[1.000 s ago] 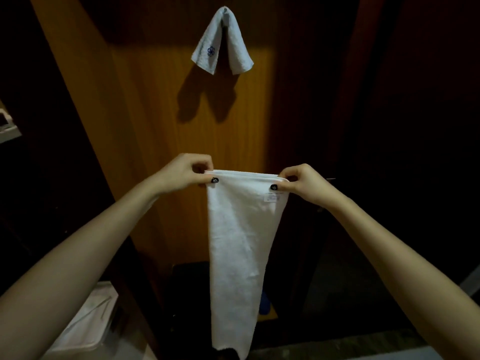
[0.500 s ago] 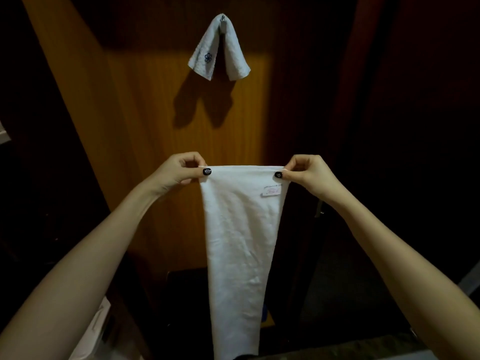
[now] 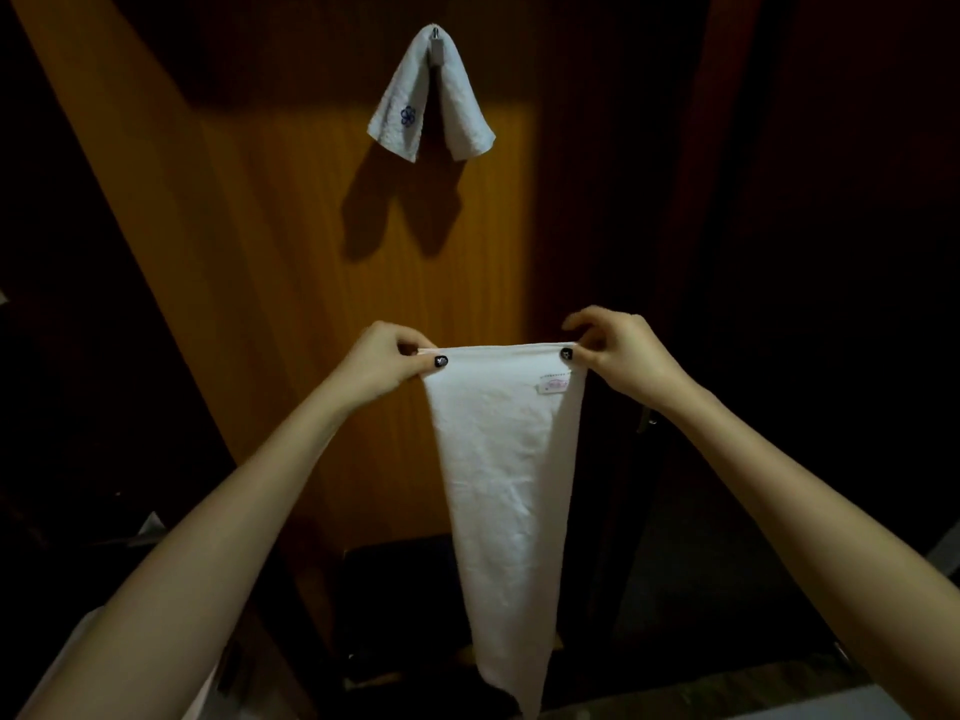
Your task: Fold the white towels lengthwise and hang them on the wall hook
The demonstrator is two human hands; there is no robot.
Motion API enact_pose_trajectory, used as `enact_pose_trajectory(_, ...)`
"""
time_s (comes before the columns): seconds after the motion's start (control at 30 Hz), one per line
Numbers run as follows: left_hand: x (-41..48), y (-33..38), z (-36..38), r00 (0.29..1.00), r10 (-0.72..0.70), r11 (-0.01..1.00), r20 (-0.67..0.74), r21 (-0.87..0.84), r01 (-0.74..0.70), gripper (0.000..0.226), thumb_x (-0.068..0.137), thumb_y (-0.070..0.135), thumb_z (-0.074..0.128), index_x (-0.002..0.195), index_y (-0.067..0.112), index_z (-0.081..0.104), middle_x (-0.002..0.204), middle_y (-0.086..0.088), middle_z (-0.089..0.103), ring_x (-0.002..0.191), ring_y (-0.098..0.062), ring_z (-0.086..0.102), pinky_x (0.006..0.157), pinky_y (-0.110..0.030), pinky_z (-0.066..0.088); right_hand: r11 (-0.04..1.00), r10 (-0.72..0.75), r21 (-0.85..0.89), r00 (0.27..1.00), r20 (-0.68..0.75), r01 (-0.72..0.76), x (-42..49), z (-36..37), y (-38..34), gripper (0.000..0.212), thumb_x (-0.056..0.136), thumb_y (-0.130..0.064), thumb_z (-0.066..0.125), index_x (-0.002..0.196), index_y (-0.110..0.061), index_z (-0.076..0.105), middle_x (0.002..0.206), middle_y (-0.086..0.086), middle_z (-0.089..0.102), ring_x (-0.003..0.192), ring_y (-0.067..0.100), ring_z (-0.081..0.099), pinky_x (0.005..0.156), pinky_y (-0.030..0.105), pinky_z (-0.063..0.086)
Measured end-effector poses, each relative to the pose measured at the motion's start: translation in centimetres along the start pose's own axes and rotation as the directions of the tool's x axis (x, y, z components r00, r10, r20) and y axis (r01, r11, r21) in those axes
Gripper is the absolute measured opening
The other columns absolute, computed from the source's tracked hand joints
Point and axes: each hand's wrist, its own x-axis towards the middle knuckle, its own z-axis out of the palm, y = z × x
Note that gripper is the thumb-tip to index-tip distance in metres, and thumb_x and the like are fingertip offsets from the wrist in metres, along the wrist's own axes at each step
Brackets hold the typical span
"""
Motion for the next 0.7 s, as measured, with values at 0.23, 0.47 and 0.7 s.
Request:
enact_pose_trajectory(0.23,-0.7,-0.8,5.1,0.935,-0.251,0.965,-0.250,-0.135,0.223,0.008,0.082,0.017,0.073,0.080,0.009,0.074,0.059,0.002,0.056,0.051,-0.007,0.043,0.051,-0.025,0.030,0.983,0.136,0.109,0.986,0.094,-0.146,-1.6,3.1,-0.2,0.014,0.087,-0.008,0.064,0.098,-0.017,0.065,0.079,0.004,0.070,0.064,0.020,0.069,0.059,0.034,0.057)
enact_pose_trajectory(0.47,-1.0,2.0,5.5,0.945,-0.295,0.835,-0.139,-0.518,0.184,0.006,0.081,0.007,0.073,0.076,0.005,0.073,0.066,0.002,0.069,0.063,-0.005,0.061,0.060,-0.015,0.045,0.816,0.128,0.511,0.947,0.294,-0.269,-2.0,2.1,-3.1,0.010,0.089,-0.001,0.065,0.096,0.001,0.071,0.079,0.010,0.072,0.070,0.023,0.070,0.082,0.043,0.057)
enact_pose_trajectory(0.7,-0.7,3.4,3.7,0.959,-0.278,0.759,-0.059,-0.625,0.181,0.009,0.082,0.006,0.072,0.074,0.011,0.073,0.070,-0.002,0.072,0.070,-0.013,0.064,0.072,-0.027,0.052,0.933,-0.063,0.357,0.951,0.303,-0.052,-1.7,0.7,-5.9,0.013,0.087,-0.003,0.069,0.098,-0.009,0.069,0.086,0.006,0.076,0.085,0.019,0.073,0.087,0.041,0.058)
